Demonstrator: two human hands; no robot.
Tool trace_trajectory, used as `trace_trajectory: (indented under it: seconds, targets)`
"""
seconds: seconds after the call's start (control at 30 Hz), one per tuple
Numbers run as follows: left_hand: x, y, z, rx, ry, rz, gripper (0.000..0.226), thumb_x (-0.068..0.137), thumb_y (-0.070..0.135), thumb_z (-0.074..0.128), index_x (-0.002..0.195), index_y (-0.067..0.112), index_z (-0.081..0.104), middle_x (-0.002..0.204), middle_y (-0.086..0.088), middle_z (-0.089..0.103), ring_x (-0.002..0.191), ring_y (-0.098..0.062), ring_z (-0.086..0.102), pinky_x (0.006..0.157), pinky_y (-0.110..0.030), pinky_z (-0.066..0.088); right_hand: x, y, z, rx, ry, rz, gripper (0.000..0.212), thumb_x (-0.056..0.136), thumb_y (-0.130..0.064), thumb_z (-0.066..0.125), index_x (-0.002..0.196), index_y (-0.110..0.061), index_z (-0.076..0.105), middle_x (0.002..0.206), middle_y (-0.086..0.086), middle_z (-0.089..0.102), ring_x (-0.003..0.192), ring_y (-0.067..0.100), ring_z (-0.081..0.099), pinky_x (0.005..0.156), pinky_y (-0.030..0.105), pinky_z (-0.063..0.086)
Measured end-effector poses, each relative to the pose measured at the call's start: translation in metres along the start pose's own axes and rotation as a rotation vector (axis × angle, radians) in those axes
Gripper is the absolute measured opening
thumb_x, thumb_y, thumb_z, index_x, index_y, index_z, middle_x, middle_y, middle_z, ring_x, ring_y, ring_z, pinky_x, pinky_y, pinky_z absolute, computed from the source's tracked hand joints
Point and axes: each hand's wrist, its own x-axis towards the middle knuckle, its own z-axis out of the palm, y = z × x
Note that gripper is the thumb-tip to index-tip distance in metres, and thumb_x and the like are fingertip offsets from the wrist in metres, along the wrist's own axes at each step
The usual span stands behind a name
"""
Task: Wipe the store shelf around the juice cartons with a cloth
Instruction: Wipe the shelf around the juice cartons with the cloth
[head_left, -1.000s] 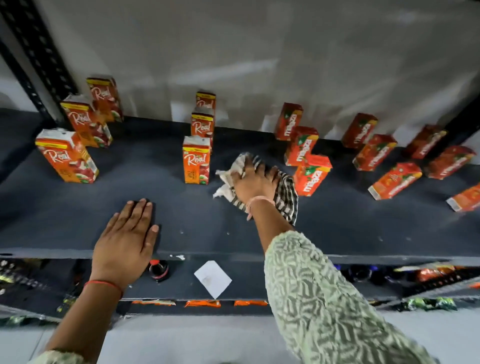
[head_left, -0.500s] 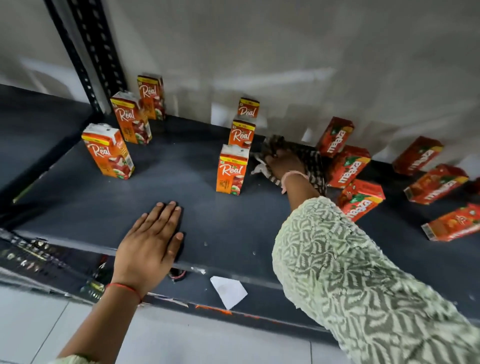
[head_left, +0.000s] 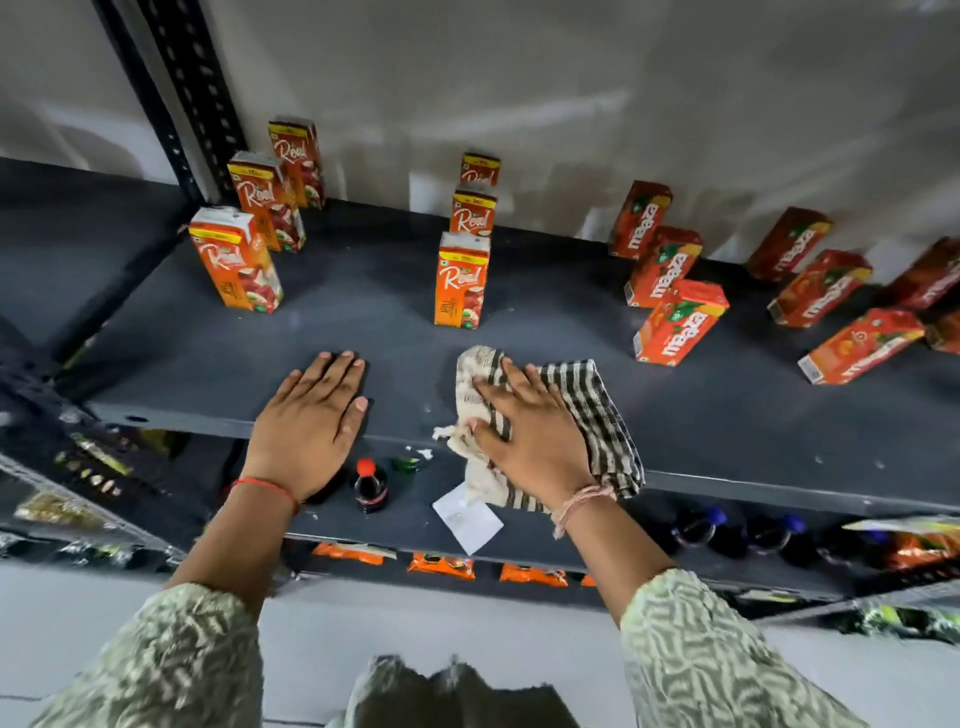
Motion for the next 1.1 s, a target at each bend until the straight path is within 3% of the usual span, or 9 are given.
trace_trajectory:
  seconds: [0.23, 0.37, 0.5, 0.63, 0.8, 0.9, 1.0, 1.1]
  targets:
    - [-0.024, -0.063, -0.015, -0.038, 0.048, -0.136, 0.066, 0.083, 0.043, 0.011, 0.137, 0.01, 0.031, 0.148, -0.009, 0.033, 0.139, -0.024, 0.023, 0.115, -0.038, 0.015, 0.006, -0.083, 0.025, 0.224, 0.026, -0.169, 0.04, 0.094, -0.018, 0.045, 0.134, -0.016, 0.046, 0.15, 0.004, 0.037, 0.138, 0.017, 0.035, 0.113, 0.019, 0.02]
    - [-0.03, -0.094, -0.022, -0.075, 0.058, -0.234, 0.066, 0.083, 0.041, 0.014, 0.137, 0.008, 0.031, 0.148, -0.011, 0.032, 0.14, -0.024, 0.022, 0.115, -0.039, 0.014, 0.058, -0.13, 0.033, 0.49, 0.057, -0.064, 0.038, 0.094, -0.011, 0.043, 0.132, -0.005, 0.046, 0.144, 0.013, 0.046, 0.132, 0.024, 0.044, 0.109, 0.02, 0.024]
    - [-0.032, -0.1, -0.018, -0.088, 0.095, -0.209, 0.07, 0.081, 0.046, 0.01, 0.135, 0.008, 0.034, 0.146, -0.011, 0.036, 0.138, -0.025, 0.025, 0.113, -0.038, 0.017, 0.138, -0.145, 0.049, 0.433, 0.163, 0.086, 0.039, 0.095, -0.011, 0.039, 0.131, -0.001, 0.046, 0.146, 0.019, 0.041, 0.137, 0.027, 0.035, 0.113, 0.025, 0.02]
    - [-0.033, -0.102, -0.015, -0.103, 0.112, -0.206, 0.069, 0.085, 0.053, 0.008, 0.137, 0.015, 0.031, 0.148, -0.004, 0.033, 0.136, -0.012, 0.014, 0.112, -0.023, 0.004, 0.201, -0.143, 0.05, 0.154, 0.112, 0.059, 0.043, 0.096, -0.014, 0.034, 0.137, 0.0, 0.037, 0.149, 0.021, 0.032, 0.139, 0.032, 0.026, 0.117, 0.035, 0.016]
    - [-0.036, -0.103, -0.017, -0.083, 0.097, -0.199, 0.069, 0.089, 0.051, 0.001, 0.134, 0.013, 0.038, 0.142, -0.006, 0.042, 0.133, -0.018, 0.021, 0.108, -0.011, -0.008, 0.246, -0.138, 0.049, -0.068, 0.025, 0.016, 0.055, 0.096, -0.023, 0.034, 0.146, -0.007, 0.017, 0.156, 0.017, 0.018, 0.145, 0.031, 0.012, 0.121, 0.037, 0.006]
    - [-0.036, -0.101, -0.018, -0.088, 0.113, -0.2, 0.066, 0.091, 0.048, 0.003, 0.133, 0.012, 0.039, 0.141, -0.007, 0.044, 0.133, -0.018, 0.024, 0.11, -0.014, -0.004, 0.241, -0.142, 0.052, -0.067, -0.041, 0.024, 0.061, 0.095, -0.036, 0.037, 0.147, -0.011, 0.016, 0.158, 0.013, 0.012, 0.146, 0.031, 0.007, 0.121, 0.038, 0.005]
    - [-0.037, -0.101, -0.018, -0.093, 0.12, -0.194, 0.069, 0.09, 0.049, 0.002, 0.133, 0.009, 0.039, 0.141, -0.01, 0.044, 0.134, -0.024, 0.027, 0.109, -0.024, 0.007, 0.201, -0.147, 0.062, -0.006, 0.044, 0.085, 0.054, 0.094, -0.032, 0.034, 0.146, -0.018, 0.022, 0.158, 0.013, 0.01, 0.145, 0.033, 0.008, 0.121, 0.041, 0.008]
    - [-0.043, -0.102, -0.021, -0.085, 0.101, -0.186, 0.07, 0.091, 0.047, 0.002, 0.13, 0.006, 0.042, 0.137, -0.014, 0.049, 0.131, -0.031, 0.037, 0.109, -0.026, 0.009, 0.136, -0.153, 0.071, 0.069, 0.025, 0.11, 0.053, 0.094, -0.029, 0.034, 0.145, -0.018, 0.024, 0.158, 0.012, 0.008, 0.146, 0.03, 0.006, 0.122, 0.036, 0.006]
